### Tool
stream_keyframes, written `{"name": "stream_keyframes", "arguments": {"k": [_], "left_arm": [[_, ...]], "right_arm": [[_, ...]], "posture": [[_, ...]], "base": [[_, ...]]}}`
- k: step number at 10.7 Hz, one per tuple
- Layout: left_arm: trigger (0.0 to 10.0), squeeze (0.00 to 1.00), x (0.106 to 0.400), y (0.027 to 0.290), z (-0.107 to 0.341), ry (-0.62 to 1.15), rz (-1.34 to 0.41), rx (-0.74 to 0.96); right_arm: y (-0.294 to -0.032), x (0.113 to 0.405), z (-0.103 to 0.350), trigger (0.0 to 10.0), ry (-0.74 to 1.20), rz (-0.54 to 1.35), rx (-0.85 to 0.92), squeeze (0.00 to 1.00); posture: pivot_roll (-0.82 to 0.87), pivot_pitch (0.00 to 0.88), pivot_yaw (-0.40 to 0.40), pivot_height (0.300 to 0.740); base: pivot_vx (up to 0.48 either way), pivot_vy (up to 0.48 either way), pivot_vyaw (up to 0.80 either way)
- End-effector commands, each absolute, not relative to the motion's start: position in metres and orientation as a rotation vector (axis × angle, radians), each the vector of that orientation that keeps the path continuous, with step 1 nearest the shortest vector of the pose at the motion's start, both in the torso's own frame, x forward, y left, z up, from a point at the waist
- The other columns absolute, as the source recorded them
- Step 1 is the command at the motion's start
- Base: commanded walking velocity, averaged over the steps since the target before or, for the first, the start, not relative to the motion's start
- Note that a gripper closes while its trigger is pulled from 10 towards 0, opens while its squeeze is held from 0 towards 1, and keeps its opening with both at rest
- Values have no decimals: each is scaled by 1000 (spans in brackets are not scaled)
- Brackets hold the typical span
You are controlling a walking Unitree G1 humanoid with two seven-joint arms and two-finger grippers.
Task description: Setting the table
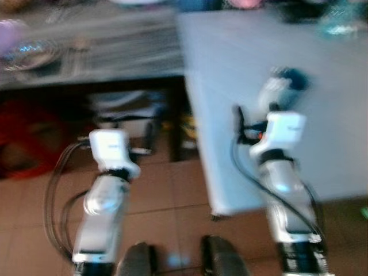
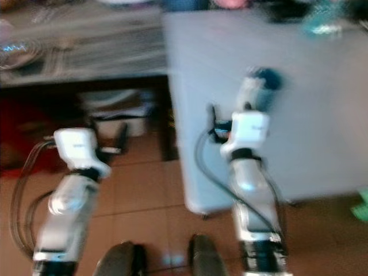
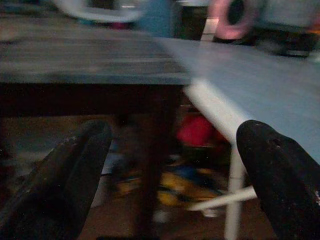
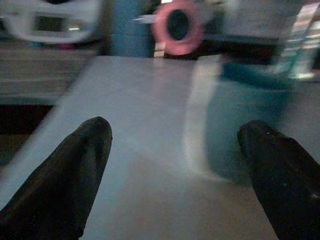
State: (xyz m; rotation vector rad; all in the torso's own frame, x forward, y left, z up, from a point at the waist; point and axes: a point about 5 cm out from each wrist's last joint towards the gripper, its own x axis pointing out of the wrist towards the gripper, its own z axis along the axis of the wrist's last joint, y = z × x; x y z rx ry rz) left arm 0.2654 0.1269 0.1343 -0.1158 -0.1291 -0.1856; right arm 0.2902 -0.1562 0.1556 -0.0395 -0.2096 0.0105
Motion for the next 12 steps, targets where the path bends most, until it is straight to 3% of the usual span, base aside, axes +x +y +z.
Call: {"name": "stream_keyframes", "arguments": {"k": [1, 5, 12], "left_arm": [[10000, 0, 264, 135, 133, -123, -163, -96], [10000, 0, 263, 134, 135, -121, -170, -95], [10000, 0, 254, 134, 134, -93, -205, -87]], "right_arm": [[-150, 289, 156, 10000, -209, 32, -26, 0], [-150, 294, 158, 10000, -209, 41, -27, 0], [-174, 315, 163, 10000, -200, -59, -98, 0]], "posture": [[-50, 198, -4, 740], [-44, 220, 6, 740], [-23, 257, 22, 740]], "base": [[0, 0, 0], [0, 0, 0], [0, 0, 0]]}}
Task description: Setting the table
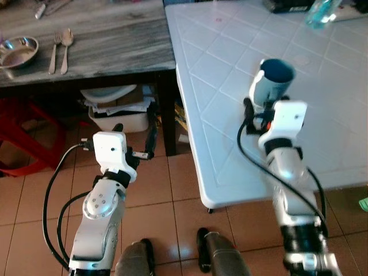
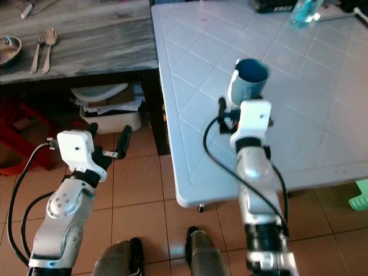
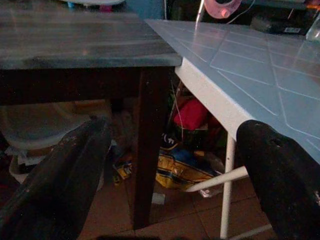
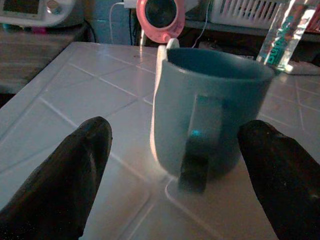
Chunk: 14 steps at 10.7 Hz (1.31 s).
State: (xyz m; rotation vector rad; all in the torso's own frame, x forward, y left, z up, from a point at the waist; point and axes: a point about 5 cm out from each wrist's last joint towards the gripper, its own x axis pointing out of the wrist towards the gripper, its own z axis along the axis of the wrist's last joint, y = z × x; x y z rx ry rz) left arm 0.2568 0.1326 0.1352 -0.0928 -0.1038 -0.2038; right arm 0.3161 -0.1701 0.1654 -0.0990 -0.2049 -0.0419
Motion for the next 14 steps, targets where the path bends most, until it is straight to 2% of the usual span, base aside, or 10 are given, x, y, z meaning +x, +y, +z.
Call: {"name": "stream_keyframes", "arguments": {"k": [1, 2, 3, 4, 14], "left_arm": [[10000, 0, 253, 134, 134, -90, -207, -87], [10000, 0, 252, 134, 134, -88, -208, -87], [10000, 0, 251, 134, 133, -83, -208, -86], [10000, 0, 251, 134, 133, -79, -207, -86], [10000, 0, 254, 131, 133, -81, -206, -92]], "right_arm": [[-174, 318, 165, 10000, -202, -59, -96, 0], [-175, 319, 166, 10000, -204, -58, -96, 0], [-176, 321, 167, 1529, -207, -57, -97, 0], [-177, 322, 167, 0, -207, -55, -94, 0], [-180, 329, 172, 0, -231, -42, -97, 0]], "posture": [[-21, 261, 21, 740], [-20, 263, 20, 740], [-19, 265, 19, 740], [-20, 265, 19, 740], [-28, 258, 8, 740]], "base": [[0, 0, 0], [0, 0, 0], [0, 0, 0], [0, 0, 0], [0, 0, 0]]}}
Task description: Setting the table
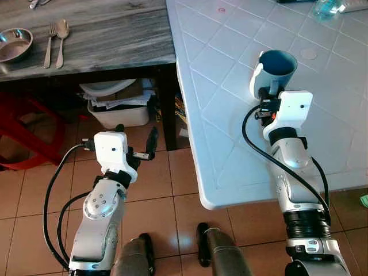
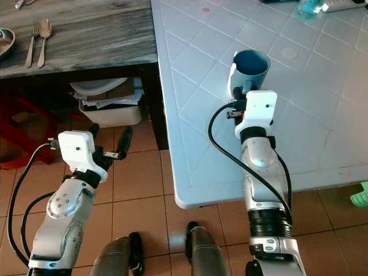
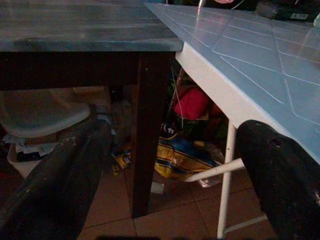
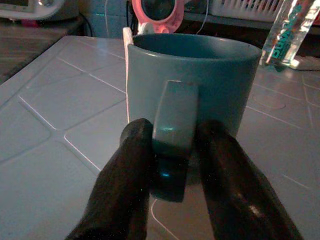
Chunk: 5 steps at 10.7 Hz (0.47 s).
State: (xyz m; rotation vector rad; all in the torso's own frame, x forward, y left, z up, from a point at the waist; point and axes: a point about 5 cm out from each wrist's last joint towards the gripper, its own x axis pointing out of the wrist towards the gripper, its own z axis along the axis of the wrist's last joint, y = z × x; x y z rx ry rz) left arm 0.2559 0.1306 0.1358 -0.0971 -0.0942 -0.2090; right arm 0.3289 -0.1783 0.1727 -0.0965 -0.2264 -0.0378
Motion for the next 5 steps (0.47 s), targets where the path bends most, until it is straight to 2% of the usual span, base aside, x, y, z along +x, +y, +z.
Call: {"name": "stream_keyframes", "arguments": {"k": [1, 5], "left_arm": [[10000, 0, 254, 130, 133, -81, -207, -93], [10000, 0, 256, 135, 130, -60, -167, -77]], "right_arm": [[-179, 328, 172, 0, -231, -38, -97, 0], [-175, 327, 174, 0, -256, -28, -84, 0]], "posture": [[-29, 258, 8, 740], [-22, 253, 10, 740]], "base": [[0, 0, 0], [0, 0, 0]]}}
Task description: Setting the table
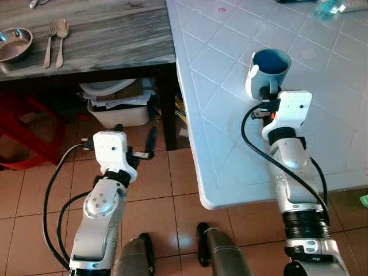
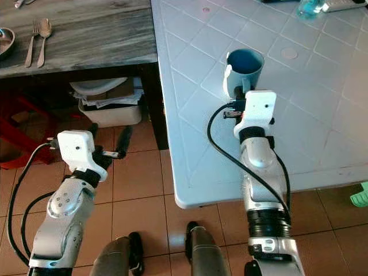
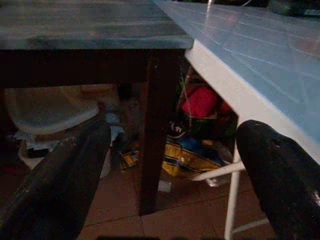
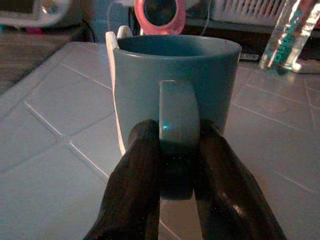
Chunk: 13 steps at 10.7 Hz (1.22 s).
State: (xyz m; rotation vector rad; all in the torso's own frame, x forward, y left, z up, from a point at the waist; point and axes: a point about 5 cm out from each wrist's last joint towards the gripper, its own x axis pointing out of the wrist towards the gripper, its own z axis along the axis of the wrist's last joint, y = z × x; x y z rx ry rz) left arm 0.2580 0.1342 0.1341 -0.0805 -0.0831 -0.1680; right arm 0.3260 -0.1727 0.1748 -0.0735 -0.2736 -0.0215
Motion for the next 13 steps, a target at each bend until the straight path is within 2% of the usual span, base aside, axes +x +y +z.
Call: {"name": "stream_keyframes", "arguments": {"k": [1, 2, 3, 11, 13], "left_arm": [[10000, 0, 258, 137, 130, -66, -149, -69], [10000, 0, 260, 141, 131, -71, -128, -64], [10000, 0, 263, 143, 132, -75, -112, -55], [10000, 0, 272, 147, 128, -74, -53, -19], [10000, 0, 273, 147, 130, -85, -56, -7]], "right_arm": [[-167, 321, 184, 0, -349, 7, -57, 0], [-160, 318, 184, 4588, -353, 31, -64, 0], [-154, 316, 180, 10000, -340, 49, -70, 0], [-153, 312, 182, 10000, -356, 47, -63, 0], [-153, 312, 183, 10000, -361, 45, -59, 0]], "posture": [[-20, 246, 11, 740], [-15, 237, 12, 740], [-14, 231, 9, 740], [-30, 220, -2, 740], [-31, 222, -3, 740]], "base": [[0, 382, 0], [0, 476, 0], [0, 476, 0], [0, 467, 0], [353, 195, 0]]}}
